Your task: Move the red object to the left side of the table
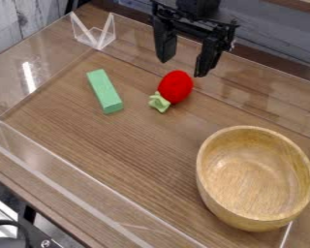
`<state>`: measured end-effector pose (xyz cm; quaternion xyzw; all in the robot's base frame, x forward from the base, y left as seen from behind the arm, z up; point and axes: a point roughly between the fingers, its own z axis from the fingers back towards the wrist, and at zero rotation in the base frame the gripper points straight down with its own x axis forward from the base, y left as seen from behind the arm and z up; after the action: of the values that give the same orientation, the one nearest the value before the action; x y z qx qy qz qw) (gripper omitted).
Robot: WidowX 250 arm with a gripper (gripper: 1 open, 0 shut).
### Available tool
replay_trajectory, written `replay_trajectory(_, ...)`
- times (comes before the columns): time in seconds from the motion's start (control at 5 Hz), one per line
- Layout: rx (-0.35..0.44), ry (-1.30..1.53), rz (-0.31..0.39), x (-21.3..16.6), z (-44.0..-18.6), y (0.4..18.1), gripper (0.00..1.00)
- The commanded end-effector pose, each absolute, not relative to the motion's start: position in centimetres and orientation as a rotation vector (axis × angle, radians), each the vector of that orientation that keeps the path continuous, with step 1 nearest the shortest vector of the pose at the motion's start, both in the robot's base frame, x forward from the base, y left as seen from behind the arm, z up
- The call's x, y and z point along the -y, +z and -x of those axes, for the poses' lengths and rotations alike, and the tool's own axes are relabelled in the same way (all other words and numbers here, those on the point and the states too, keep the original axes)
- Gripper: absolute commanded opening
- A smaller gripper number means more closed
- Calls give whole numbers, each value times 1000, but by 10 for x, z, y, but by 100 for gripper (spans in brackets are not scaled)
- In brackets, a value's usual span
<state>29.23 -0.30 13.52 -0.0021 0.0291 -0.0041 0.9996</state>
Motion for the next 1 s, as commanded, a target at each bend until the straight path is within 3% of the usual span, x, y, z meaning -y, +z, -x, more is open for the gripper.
replay_trajectory(0.0, -71, -61, -3, -8, -291, 115, 100)
replay_trajectory(0.2, -81, -141, -13, -22, -295, 93, 100)
replay_trajectory(0.4, -80, -228, -18, -30, -299, 84, 0)
replay_trajectory(0.8, 22, -182, -20, -47, -308, 138, 0)
